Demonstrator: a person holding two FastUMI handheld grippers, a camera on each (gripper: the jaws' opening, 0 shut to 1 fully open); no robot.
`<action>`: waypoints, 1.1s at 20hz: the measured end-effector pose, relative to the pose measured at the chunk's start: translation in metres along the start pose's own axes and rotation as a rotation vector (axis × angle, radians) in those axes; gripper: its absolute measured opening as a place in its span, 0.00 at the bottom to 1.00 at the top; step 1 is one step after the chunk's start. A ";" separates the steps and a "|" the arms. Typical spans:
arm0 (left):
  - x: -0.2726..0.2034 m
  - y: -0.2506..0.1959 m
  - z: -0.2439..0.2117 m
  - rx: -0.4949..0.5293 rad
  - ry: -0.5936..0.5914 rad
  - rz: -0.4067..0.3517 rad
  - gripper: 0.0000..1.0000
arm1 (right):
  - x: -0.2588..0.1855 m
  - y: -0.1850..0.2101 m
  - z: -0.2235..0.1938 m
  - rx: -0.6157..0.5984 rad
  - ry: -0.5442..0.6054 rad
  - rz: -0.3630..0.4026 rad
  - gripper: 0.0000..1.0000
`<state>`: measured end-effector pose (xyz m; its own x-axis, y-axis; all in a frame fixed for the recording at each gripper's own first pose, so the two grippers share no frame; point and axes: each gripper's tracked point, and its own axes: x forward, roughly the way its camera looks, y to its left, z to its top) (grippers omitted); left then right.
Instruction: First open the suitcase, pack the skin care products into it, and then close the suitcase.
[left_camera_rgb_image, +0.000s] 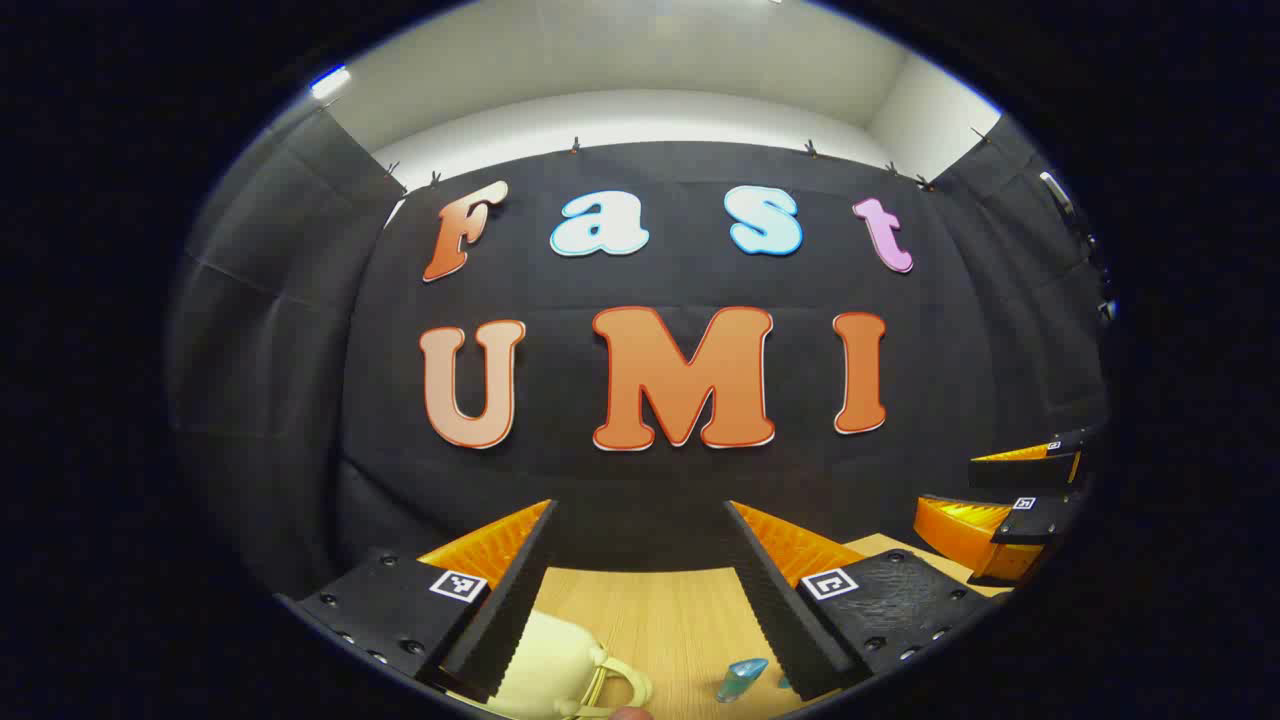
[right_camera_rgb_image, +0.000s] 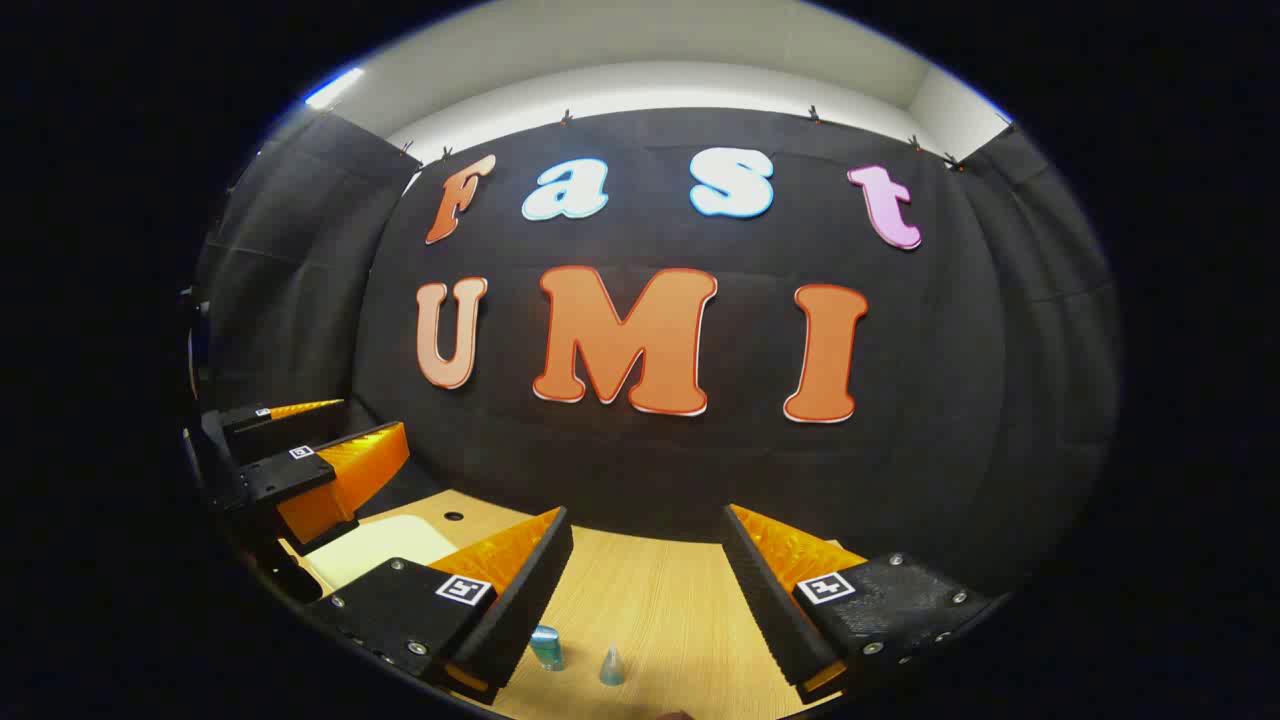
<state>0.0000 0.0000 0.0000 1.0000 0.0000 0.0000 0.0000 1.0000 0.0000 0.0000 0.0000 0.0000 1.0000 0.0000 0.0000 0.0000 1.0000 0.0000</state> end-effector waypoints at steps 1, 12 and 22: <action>0.000 0.000 -0.004 0.003 0.017 0.006 1.00 | 0.001 -0.002 -0.001 0.011 0.002 0.005 0.95; 0.003 -0.019 -0.028 0.030 0.076 0.017 0.98 | 0.007 -0.003 -0.006 -0.020 -0.021 0.050 0.95; 0.008 -0.015 -0.089 0.110 0.209 -0.019 0.98 | 0.012 -0.010 -0.011 -0.052 -0.015 0.048 0.95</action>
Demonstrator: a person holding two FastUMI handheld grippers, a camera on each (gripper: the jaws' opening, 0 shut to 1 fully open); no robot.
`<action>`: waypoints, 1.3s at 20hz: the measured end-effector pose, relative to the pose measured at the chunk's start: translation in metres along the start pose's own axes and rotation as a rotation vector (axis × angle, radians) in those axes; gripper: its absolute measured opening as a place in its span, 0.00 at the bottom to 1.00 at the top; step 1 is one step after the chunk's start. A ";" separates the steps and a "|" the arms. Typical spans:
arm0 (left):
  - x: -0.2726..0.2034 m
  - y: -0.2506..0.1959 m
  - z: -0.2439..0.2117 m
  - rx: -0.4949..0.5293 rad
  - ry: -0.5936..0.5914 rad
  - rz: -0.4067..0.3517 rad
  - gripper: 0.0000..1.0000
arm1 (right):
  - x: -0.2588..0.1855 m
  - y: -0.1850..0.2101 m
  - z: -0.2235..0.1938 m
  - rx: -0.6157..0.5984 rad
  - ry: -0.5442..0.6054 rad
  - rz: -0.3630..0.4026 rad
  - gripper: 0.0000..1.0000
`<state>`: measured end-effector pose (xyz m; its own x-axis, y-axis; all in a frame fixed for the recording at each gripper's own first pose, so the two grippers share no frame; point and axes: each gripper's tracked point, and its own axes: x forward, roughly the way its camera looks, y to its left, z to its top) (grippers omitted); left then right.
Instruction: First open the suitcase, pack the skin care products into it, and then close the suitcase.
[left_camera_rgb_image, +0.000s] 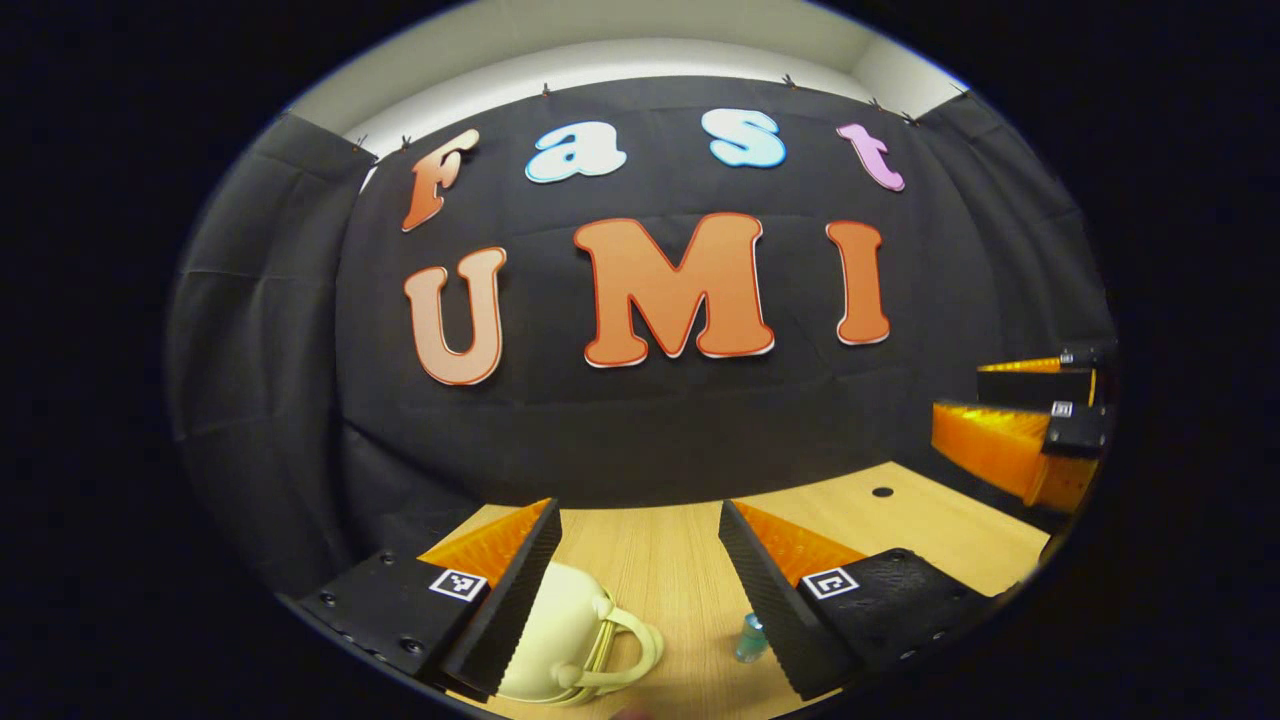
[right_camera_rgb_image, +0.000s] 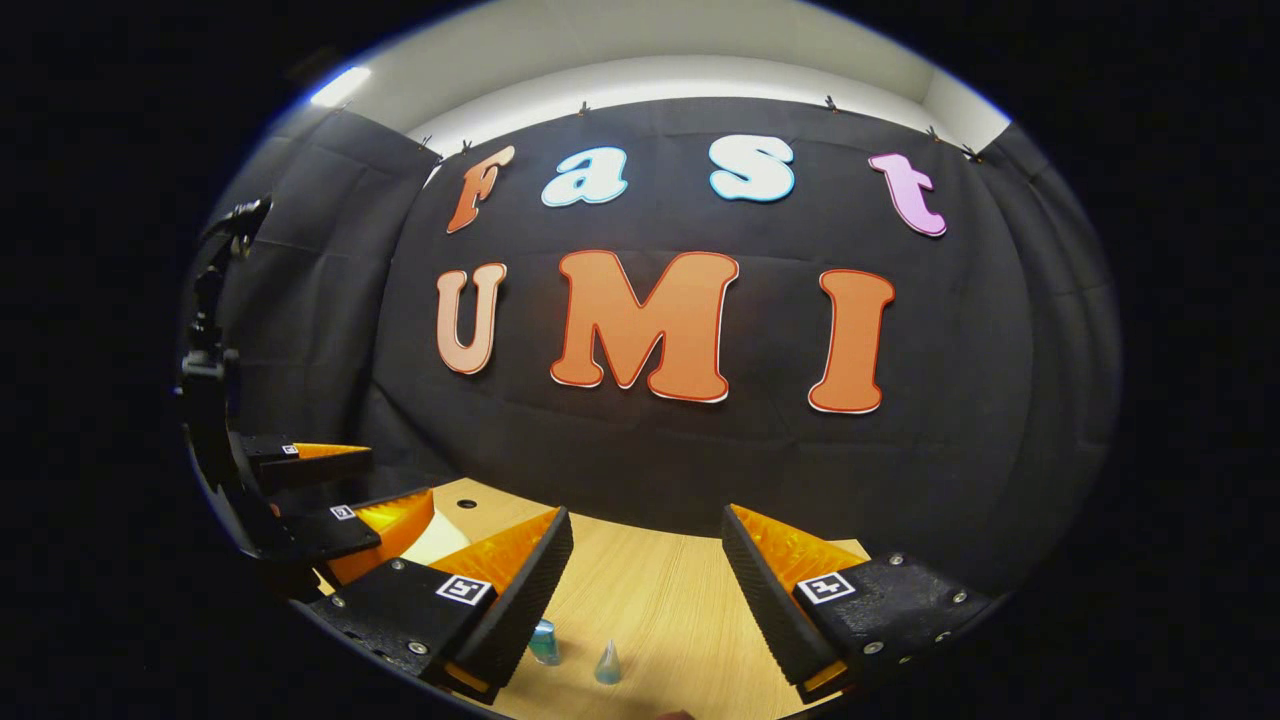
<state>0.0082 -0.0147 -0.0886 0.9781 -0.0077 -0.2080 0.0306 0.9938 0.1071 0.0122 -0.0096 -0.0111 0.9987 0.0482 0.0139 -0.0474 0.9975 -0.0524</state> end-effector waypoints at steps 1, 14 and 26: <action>0.001 -0.001 -0.009 0.024 0.020 -0.007 0.98 | 0.001 -0.004 0.001 -0.010 -0.002 -0.006 0.95; 0.028 0.007 -0.165 0.425 0.323 -0.019 0.98 | -0.005 -0.089 0.007 -0.087 -0.017 -0.165 0.95; 0.019 0.006 -0.235 0.691 0.422 -0.106 0.97 | -0.010 -0.099 0.003 -0.088 0.000 -0.176 0.95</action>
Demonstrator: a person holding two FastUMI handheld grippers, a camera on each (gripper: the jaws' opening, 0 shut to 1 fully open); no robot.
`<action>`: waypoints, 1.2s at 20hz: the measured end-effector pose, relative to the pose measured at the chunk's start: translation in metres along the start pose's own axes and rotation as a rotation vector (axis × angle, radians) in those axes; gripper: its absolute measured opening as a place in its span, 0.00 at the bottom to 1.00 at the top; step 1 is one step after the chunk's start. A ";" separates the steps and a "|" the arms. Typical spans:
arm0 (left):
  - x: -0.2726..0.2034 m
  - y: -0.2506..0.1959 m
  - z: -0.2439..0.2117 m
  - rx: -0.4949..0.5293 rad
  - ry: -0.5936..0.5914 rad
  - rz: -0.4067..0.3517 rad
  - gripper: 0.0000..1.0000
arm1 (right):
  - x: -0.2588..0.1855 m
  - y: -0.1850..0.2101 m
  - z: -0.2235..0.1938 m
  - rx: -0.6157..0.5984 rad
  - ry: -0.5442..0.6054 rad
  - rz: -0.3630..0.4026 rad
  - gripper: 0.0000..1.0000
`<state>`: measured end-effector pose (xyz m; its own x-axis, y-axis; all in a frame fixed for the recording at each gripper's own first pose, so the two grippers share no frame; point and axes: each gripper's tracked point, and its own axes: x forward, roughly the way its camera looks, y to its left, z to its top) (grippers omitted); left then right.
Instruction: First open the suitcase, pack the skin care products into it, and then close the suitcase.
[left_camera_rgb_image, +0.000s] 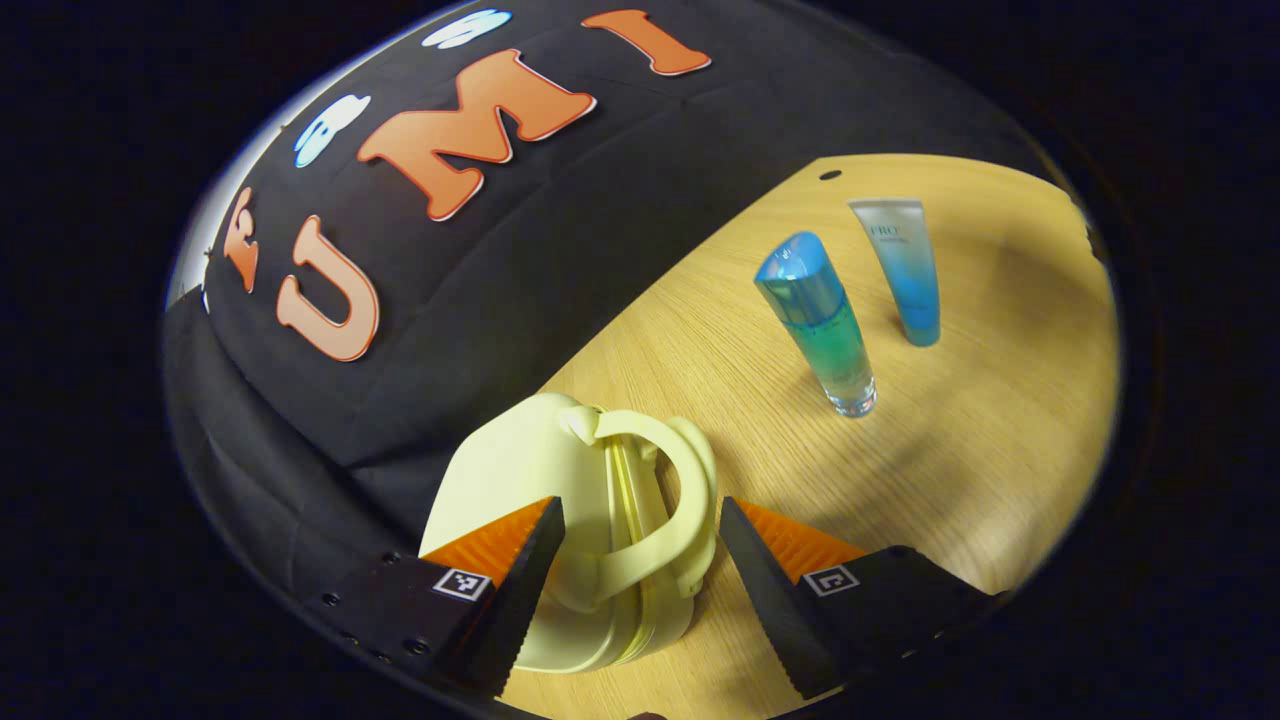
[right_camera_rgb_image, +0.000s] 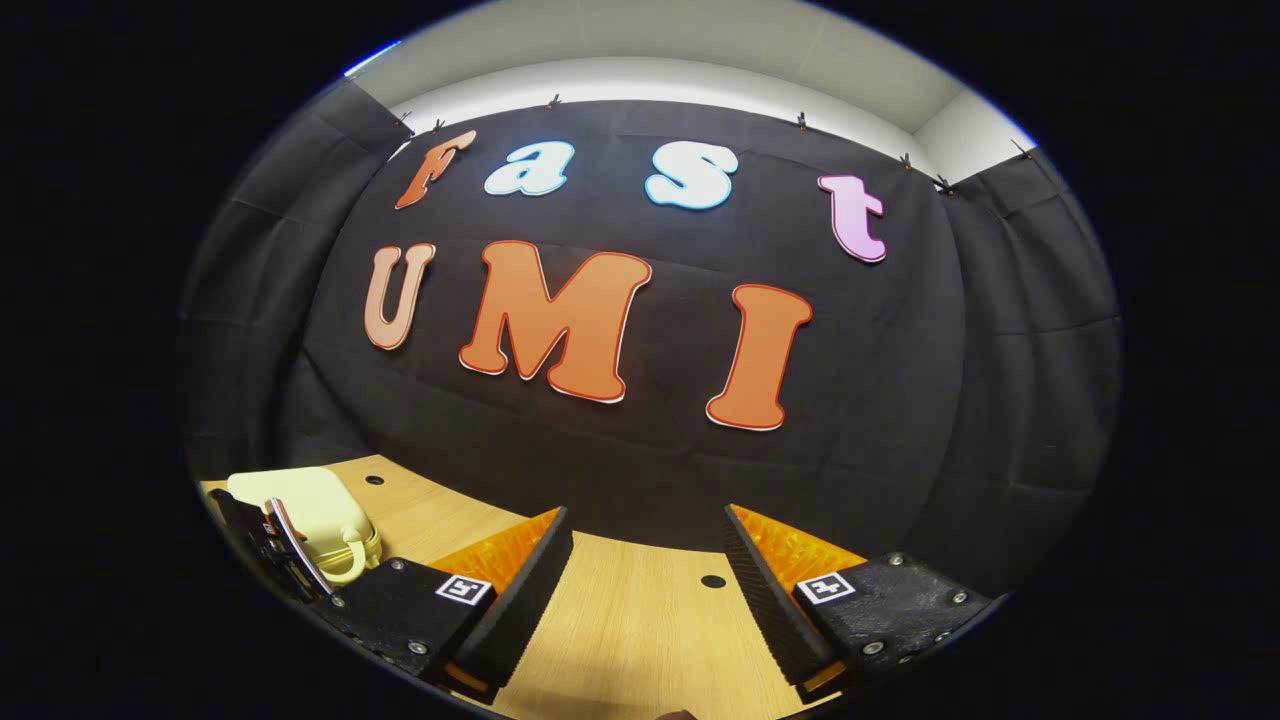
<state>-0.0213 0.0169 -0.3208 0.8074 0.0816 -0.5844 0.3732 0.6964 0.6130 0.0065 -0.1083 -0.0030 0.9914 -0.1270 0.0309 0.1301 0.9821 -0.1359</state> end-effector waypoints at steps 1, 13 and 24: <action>0.000 0.001 0.000 0.033 -0.002 0.010 0.96 | 0.001 0.001 0.002 0.003 -0.004 -0.002 0.95; 0.010 0.001 0.006 0.303 -0.004 0.072 0.22 | 0.002 -0.007 -0.001 0.006 -0.006 -0.001 0.95; -0.019 0.091 0.040 -0.072 -0.054 0.103 0.05 | -0.001 -0.009 -0.019 0.019 0.022 0.034 0.95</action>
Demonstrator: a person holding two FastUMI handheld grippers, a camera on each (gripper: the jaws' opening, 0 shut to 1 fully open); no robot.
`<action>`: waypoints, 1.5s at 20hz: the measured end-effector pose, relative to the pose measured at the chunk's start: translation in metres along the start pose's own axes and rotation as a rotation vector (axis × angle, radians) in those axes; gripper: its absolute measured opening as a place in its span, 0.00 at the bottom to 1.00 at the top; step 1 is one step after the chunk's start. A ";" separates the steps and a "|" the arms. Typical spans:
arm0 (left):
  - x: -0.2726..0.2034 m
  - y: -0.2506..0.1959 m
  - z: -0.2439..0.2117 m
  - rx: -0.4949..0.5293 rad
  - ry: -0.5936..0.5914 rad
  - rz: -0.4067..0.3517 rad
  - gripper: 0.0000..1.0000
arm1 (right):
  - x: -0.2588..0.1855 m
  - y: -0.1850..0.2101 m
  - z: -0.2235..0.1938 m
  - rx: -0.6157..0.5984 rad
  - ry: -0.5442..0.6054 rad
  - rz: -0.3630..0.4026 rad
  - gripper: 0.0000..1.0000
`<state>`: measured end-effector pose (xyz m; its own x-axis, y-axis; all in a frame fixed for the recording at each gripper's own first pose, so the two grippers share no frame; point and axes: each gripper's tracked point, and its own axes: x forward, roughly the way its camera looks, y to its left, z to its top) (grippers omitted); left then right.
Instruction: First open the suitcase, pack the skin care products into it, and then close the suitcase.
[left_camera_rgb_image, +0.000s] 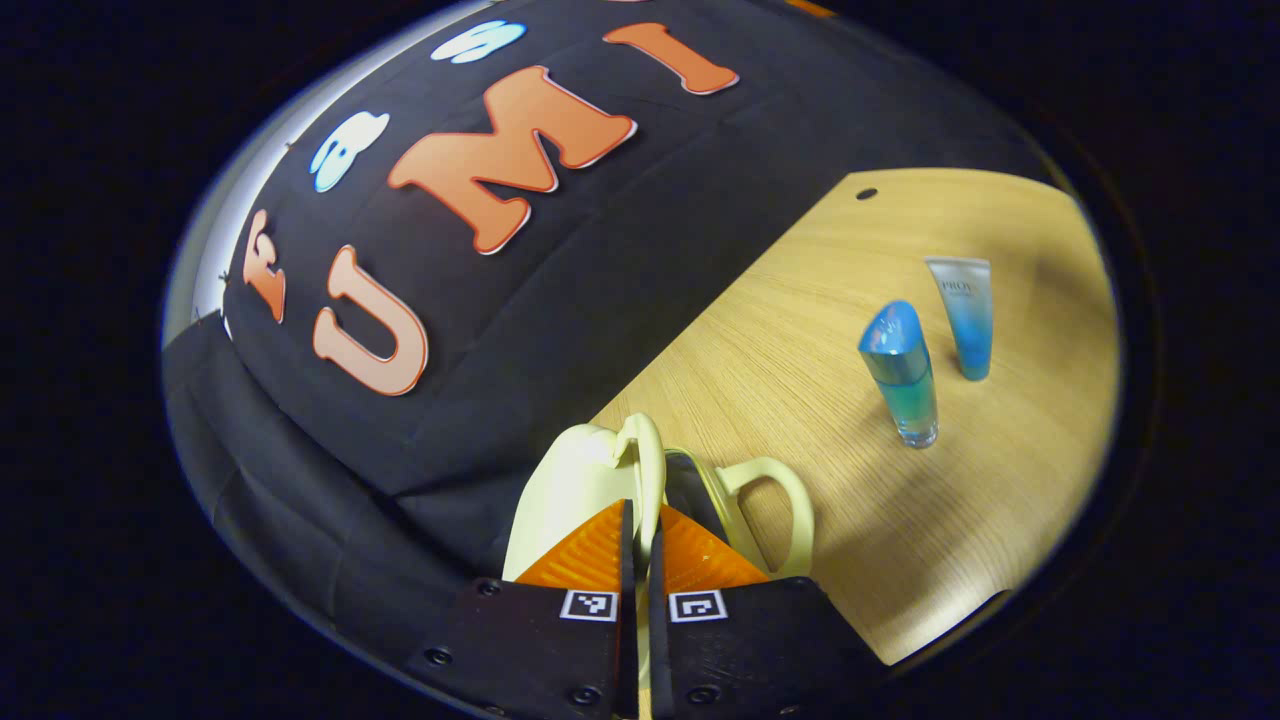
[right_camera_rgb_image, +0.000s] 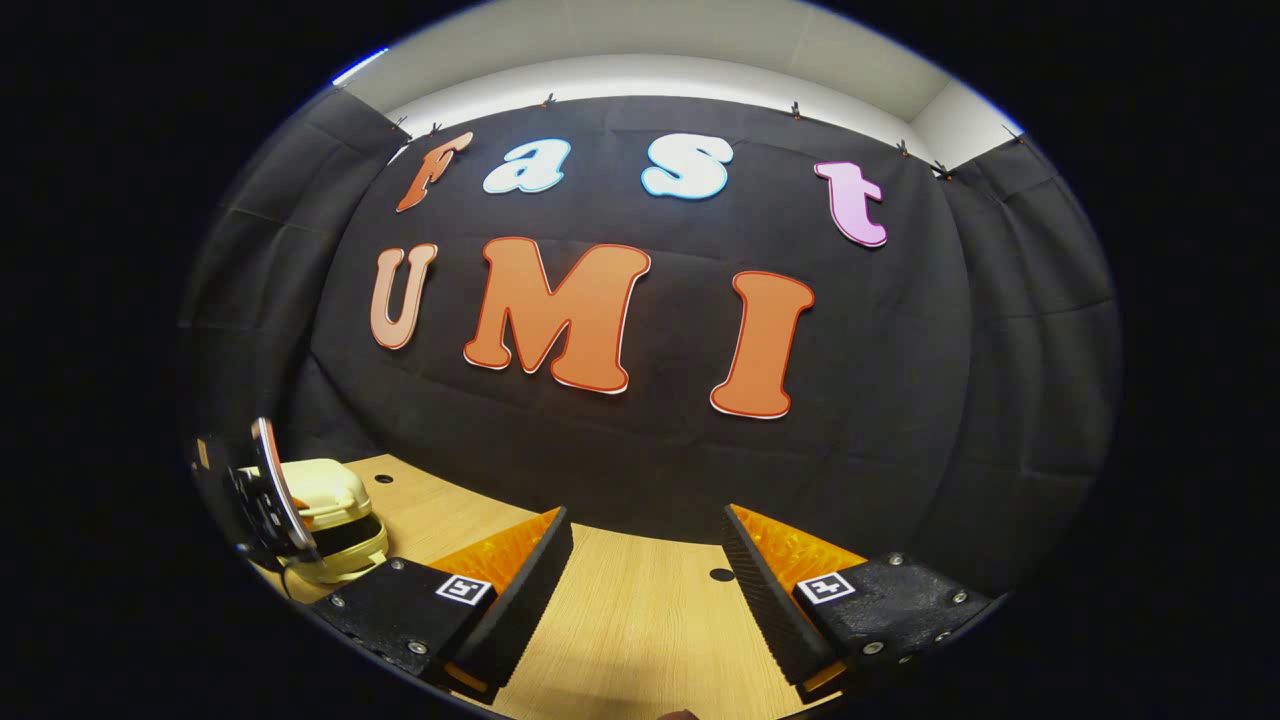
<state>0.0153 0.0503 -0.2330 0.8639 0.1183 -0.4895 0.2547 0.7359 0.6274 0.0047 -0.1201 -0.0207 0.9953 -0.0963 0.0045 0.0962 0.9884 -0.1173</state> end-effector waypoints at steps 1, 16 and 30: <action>-0.002 0.011 0.002 -0.028 -0.005 0.016 0.04 | 0.000 0.001 -0.002 0.001 0.003 0.010 0.95; -0.003 0.174 -0.005 -0.420 -0.106 0.047 0.05 | 0.007 0.071 0.006 0.027 0.063 -0.024 0.95; 0.047 0.330 -0.139 -0.569 -0.055 0.101 0.04 | 0.007 0.193 0.017 0.073 0.112 -0.071 0.95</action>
<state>0.0799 0.3911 -0.1332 0.8968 0.1834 -0.4026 -0.0908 0.9670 0.2382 0.0308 0.0717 -0.0261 0.9794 -0.1749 -0.1012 0.1707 0.9841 -0.0484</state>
